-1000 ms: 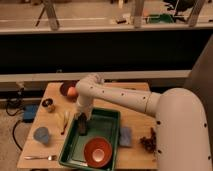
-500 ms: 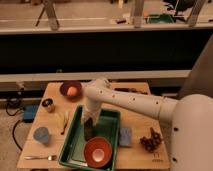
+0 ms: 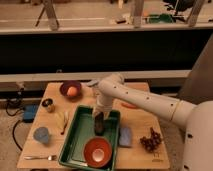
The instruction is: Wipe tray with eraser
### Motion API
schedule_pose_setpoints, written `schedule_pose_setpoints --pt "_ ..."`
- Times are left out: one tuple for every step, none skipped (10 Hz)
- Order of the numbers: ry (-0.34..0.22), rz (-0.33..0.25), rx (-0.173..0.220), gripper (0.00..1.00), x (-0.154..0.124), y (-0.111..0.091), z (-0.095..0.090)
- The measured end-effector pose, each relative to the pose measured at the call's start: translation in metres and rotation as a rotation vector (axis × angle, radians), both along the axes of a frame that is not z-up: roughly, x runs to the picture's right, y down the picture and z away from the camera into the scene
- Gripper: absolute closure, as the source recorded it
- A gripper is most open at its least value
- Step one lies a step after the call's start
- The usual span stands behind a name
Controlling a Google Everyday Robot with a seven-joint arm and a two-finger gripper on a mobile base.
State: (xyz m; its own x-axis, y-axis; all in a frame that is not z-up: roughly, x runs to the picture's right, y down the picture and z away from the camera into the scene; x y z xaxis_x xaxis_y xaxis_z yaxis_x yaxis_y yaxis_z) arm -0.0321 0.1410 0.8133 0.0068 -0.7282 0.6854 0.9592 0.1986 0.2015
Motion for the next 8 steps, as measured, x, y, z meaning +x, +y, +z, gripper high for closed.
schedule_pose_setpoints --pt "0.006 0.004 0.008 1.0 -0.001 -0.01 0.003" --pt "0.008 0.0 0.017 1.0 -0.006 -0.019 0.006" --pt "0.004 -0.005 0.025 1.0 -0.016 -0.023 0.008" --pt "-0.004 -0.012 0.03 1.0 -0.032 -0.025 0.009" --pt "-0.014 -0.022 0.033 1.0 -0.051 -0.024 0.01" --pt "-0.027 -0.034 0.038 1.0 -0.071 -0.022 0.012" --pt "-0.043 -0.049 0.038 1.0 -0.09 -0.016 0.015" --pt "-0.063 -0.067 0.037 1.0 -0.107 -0.008 0.017"
